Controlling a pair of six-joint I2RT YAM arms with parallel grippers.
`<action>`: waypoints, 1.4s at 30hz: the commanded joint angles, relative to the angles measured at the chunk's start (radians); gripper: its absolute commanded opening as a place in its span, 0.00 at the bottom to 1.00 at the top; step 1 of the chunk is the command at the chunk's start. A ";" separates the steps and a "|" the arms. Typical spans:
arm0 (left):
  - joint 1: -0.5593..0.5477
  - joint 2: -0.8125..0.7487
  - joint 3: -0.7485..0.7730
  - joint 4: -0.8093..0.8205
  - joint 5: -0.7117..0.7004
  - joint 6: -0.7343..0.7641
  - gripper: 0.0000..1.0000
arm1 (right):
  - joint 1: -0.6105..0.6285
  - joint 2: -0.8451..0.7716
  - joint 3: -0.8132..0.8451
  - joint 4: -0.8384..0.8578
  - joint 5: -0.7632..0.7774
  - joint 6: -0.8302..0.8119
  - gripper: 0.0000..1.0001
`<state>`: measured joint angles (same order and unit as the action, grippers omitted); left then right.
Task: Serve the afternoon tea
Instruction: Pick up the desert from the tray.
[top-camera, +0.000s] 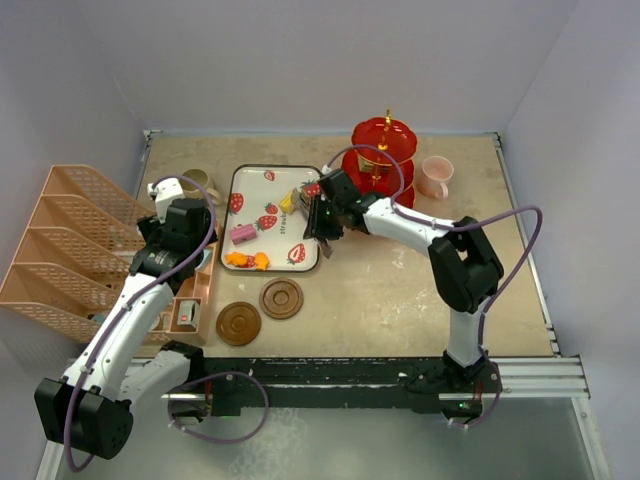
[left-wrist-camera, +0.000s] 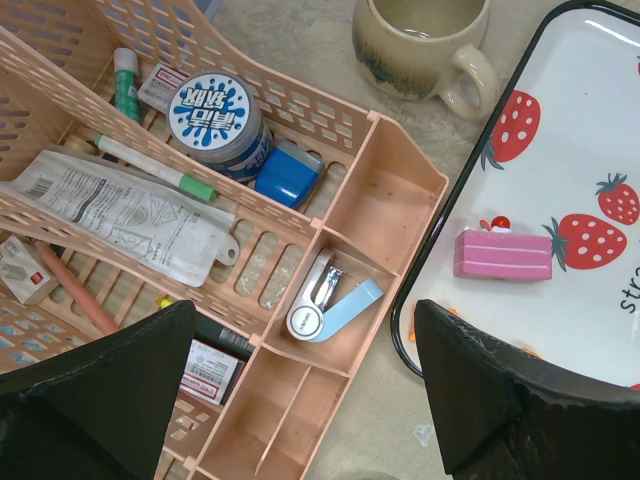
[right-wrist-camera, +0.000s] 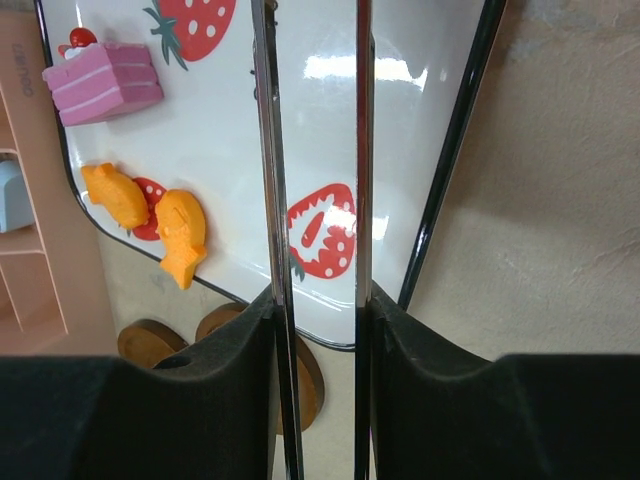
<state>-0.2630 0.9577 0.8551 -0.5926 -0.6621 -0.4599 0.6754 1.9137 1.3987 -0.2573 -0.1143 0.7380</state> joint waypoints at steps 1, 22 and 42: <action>-0.001 -0.001 0.025 0.033 -0.009 0.010 0.87 | 0.025 0.001 0.079 -0.046 0.054 -0.007 0.35; -0.001 -0.004 0.024 0.033 -0.008 0.009 0.87 | 0.095 0.158 0.380 -0.253 0.175 -0.106 0.38; -0.001 -0.008 0.025 0.034 -0.004 0.010 0.87 | 0.108 0.168 0.467 -0.300 0.177 -0.120 0.43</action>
<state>-0.2630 0.9585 0.8551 -0.5922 -0.6617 -0.4599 0.7704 2.0918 1.8141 -0.5404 0.0395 0.6235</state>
